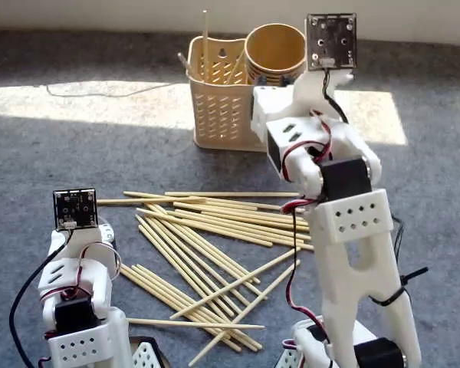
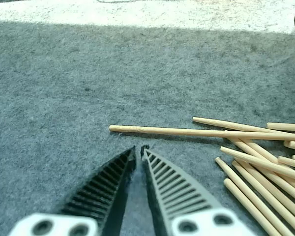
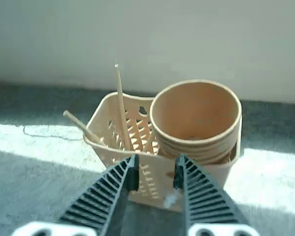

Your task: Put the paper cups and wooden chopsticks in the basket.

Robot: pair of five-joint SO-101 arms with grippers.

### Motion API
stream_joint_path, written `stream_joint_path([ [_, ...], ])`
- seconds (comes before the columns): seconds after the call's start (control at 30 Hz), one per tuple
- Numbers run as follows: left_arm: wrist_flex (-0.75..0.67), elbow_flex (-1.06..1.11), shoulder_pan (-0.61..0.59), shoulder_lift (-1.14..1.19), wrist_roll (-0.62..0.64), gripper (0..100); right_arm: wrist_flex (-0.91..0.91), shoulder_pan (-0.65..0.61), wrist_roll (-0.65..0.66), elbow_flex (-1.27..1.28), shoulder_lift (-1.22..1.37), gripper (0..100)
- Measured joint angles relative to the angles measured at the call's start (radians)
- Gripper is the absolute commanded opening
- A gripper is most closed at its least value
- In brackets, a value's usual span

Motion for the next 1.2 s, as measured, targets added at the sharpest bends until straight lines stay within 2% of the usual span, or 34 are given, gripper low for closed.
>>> stream_joint_path([
  [0.2, 0.0, 0.0, 0.0, 0.0, 0.0, 4, 0.247, 0.0, -0.107, 0.077, -0.046, 12.8],
  [0.5, 0.0, 0.0, 0.0, 0.0, 0.0, 4, 0.4, 0.0, -0.256, 0.245, -0.048, 12.8],
  [0.67, 0.0, 0.0, 0.0, 0.0, 0.0, 4, 0.42, 0.0, -0.325, 0.365, -0.048, 12.7],
  [1.03, 0.0, 0.0, 0.0, 0.0, 0.0, 4, 0.419, 0.0, -0.333, 0.572, -0.048, 12.7],
  [1.2, 0.0, 0.0, 0.0, 0.0, -0.006, 4, 0.313, 0.0, -0.333, 0.692, -0.048, 12.7],
])
